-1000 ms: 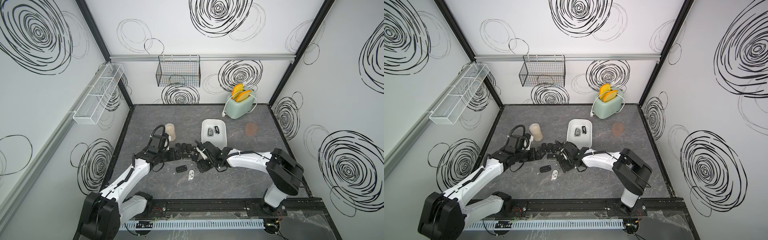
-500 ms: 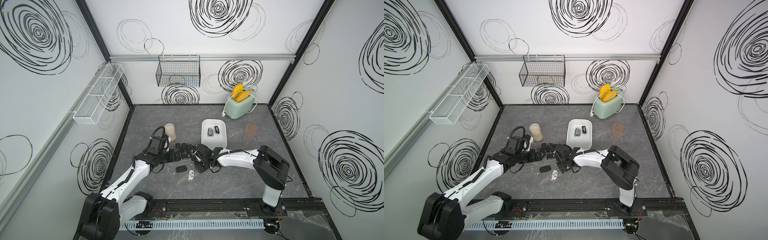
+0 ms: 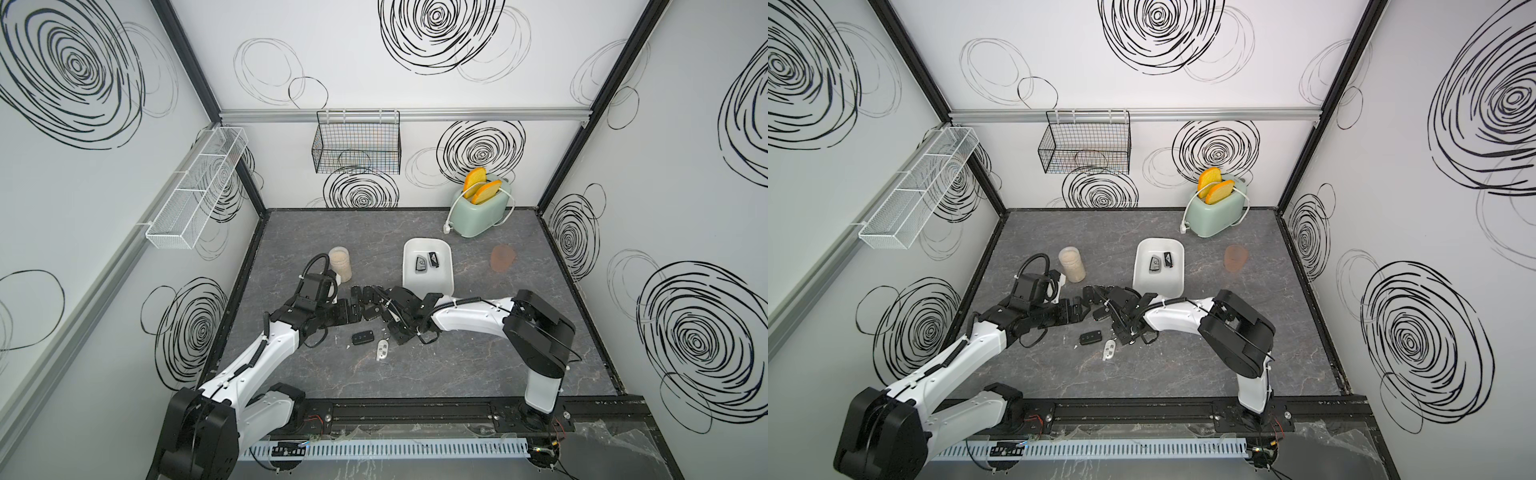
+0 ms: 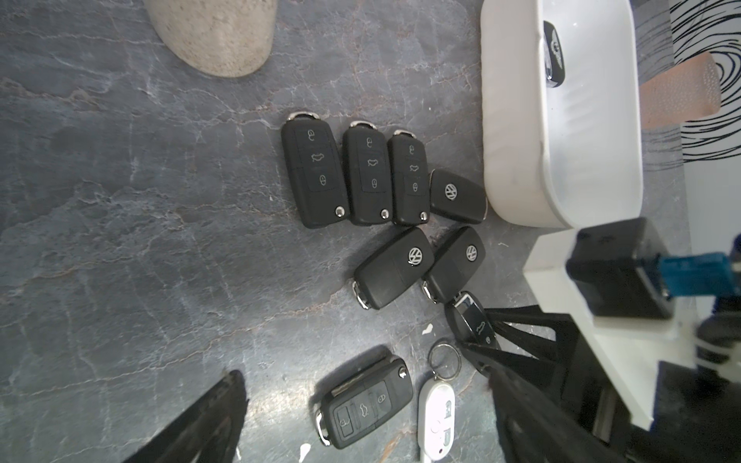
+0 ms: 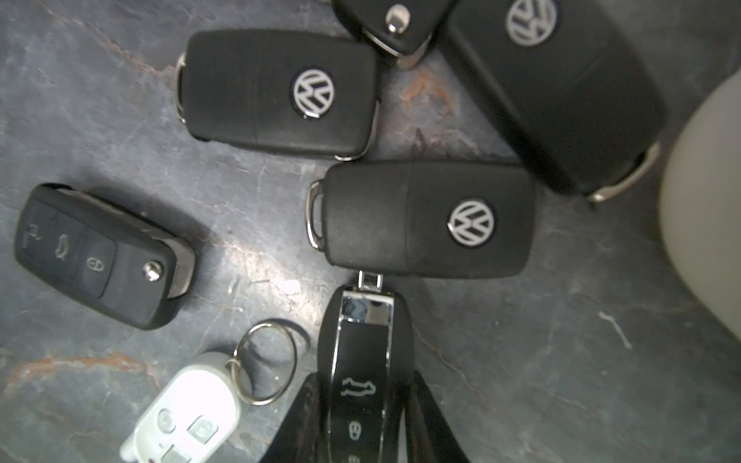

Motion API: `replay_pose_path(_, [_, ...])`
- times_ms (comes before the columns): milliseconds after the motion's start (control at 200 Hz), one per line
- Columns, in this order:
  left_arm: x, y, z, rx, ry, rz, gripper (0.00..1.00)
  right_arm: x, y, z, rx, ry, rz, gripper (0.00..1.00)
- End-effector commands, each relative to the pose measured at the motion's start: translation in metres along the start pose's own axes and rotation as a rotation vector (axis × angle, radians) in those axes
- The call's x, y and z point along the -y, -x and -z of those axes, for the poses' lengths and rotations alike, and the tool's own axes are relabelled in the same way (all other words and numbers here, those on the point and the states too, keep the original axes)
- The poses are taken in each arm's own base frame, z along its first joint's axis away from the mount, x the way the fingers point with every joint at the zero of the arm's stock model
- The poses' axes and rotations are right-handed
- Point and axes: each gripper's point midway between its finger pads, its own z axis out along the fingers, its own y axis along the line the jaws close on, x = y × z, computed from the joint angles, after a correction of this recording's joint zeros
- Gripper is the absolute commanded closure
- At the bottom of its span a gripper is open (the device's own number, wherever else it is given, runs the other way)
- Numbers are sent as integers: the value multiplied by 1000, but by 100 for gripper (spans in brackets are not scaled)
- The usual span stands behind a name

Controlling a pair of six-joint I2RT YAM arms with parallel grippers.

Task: Place the car key into the storage box
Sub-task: Pick up the car key from the center of the board, then place the car key in the storage box.

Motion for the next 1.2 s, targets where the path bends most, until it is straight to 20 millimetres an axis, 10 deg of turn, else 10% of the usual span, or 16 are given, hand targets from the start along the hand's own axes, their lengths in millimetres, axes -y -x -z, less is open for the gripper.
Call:
replay_pose_path(0, [4,10,2,42,-15,-13,2,3,-5,19,17,-3,-12,73])
replay_pose_path(345, [28,22,0,43,-75,-23,2,19,21,82,216,70,-119,71])
replay_pose_path(670, [64,36,-12,53,-112,-73,2,96,66,117,372,-14,-295,70])
replay_pose_path(1195, [55,26,-34,32,-56,-149,2,193,100,70,331,-168,-450,70])
